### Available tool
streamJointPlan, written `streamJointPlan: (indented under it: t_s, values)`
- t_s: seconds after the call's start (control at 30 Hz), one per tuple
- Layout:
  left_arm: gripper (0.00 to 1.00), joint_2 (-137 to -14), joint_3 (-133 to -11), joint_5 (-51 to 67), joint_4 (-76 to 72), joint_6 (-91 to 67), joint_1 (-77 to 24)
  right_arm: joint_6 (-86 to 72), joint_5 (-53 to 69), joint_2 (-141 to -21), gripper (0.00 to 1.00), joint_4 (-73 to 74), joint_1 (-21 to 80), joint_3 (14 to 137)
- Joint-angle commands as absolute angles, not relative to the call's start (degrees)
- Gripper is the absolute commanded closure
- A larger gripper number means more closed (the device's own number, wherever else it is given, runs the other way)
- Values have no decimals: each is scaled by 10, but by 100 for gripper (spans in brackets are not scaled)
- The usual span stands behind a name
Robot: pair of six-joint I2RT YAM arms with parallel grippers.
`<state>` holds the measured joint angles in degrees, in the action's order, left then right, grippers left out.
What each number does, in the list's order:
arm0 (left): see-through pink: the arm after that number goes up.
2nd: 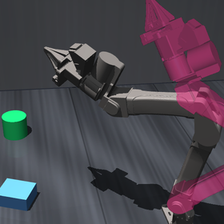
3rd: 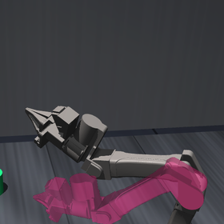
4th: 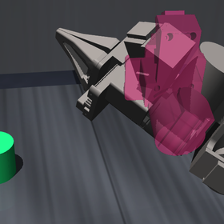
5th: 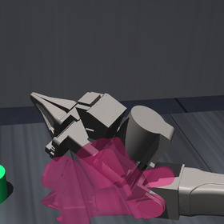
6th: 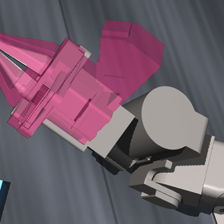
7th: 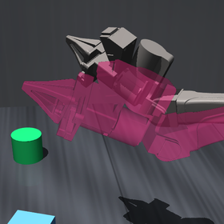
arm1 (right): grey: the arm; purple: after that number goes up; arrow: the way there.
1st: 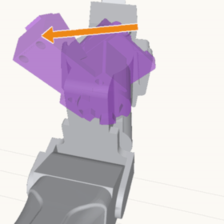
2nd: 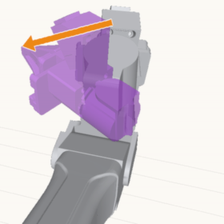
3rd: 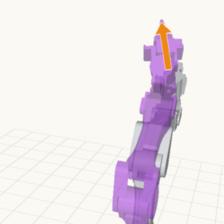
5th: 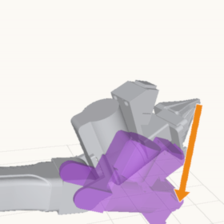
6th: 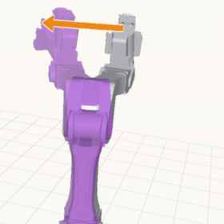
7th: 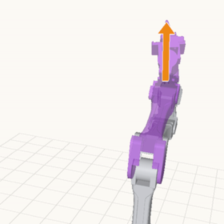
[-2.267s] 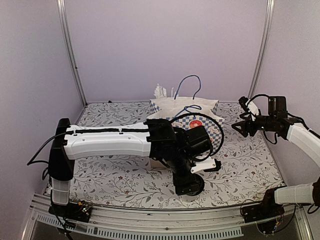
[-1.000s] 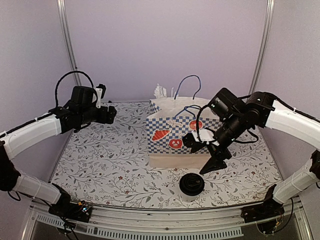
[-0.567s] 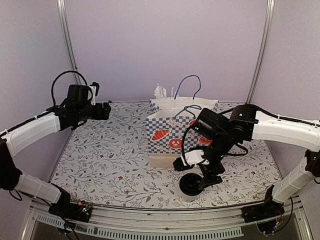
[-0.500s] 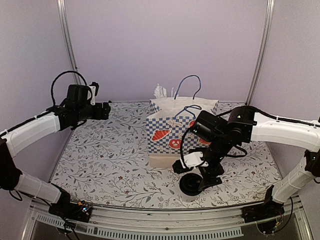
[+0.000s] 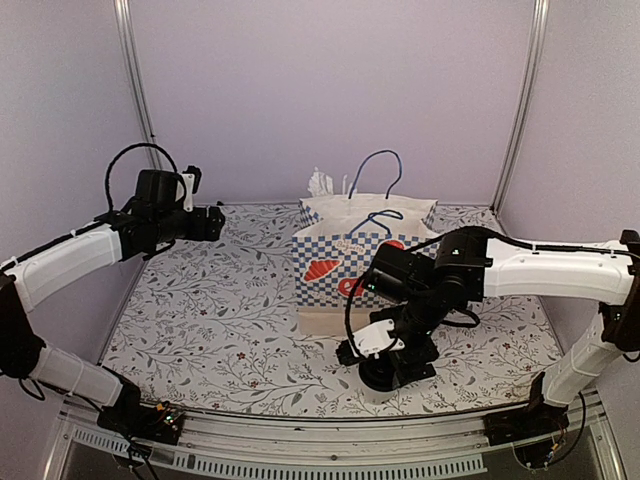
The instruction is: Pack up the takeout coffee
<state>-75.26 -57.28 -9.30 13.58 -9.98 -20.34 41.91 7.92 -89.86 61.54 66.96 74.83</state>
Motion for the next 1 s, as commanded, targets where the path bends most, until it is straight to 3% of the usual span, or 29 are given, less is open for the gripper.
streamJointPlan:
  t_s: [0.0,0.27,0.97]
  values:
    - [6,-757,-590,-81,124,-99,-198,408,53,-909,10,603,675,765]
    - [7,-763,-592,-72,127,-100,-197,406,48,-914,19,598,681,767]
    - [7,-766,-595,-58,132,-101,-197,406,62,-920,17,578,690,743]
